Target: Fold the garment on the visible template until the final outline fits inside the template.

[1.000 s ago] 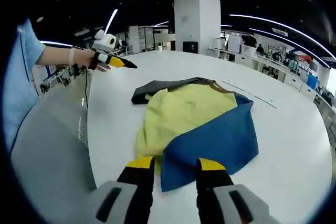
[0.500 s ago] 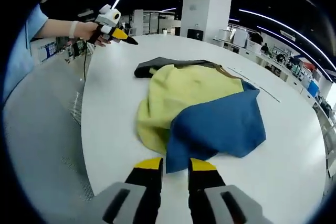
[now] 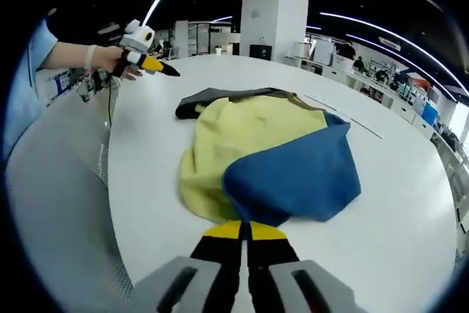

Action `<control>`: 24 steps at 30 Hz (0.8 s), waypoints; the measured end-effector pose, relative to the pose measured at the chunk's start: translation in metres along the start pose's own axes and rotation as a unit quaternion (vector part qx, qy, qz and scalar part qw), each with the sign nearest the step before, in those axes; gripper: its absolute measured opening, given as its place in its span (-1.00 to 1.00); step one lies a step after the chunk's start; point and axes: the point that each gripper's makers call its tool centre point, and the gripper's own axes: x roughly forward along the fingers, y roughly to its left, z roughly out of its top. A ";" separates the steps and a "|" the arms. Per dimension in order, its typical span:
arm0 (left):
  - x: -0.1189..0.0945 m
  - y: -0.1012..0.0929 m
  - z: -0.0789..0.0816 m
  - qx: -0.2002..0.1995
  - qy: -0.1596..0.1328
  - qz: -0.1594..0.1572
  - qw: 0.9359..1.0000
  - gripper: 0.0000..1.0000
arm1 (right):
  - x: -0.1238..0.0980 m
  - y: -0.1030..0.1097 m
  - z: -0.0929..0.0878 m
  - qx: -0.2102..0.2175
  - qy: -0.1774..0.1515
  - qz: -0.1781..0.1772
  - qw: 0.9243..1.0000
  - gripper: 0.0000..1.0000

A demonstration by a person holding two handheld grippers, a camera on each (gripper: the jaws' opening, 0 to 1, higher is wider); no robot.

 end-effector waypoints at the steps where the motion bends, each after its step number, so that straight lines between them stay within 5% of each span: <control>1: 0.000 -0.002 0.001 0.003 -0.005 0.003 1.000 0.20 | -0.001 -0.001 0.003 0.004 -0.004 0.000 1.000 -1.00; 6: 0.002 -0.016 0.007 0.033 -0.052 0.014 0.998 0.21 | -0.007 -0.009 0.013 0.012 -0.016 -0.002 1.000 -1.00; 11: 0.000 -0.020 0.008 0.020 -0.085 0.020 0.996 0.24 | -0.011 -0.015 0.018 0.010 -0.017 -0.007 1.000 -1.00; 17: 0.002 -0.020 -0.001 0.064 -0.063 0.028 0.996 0.24 | -0.024 -0.026 0.034 0.018 -0.035 -0.016 0.999 -1.00; 24: 0.009 -0.021 -0.016 0.071 -0.057 0.039 0.995 0.23 | -0.052 -0.058 0.068 0.086 -0.095 -0.042 0.991 -1.00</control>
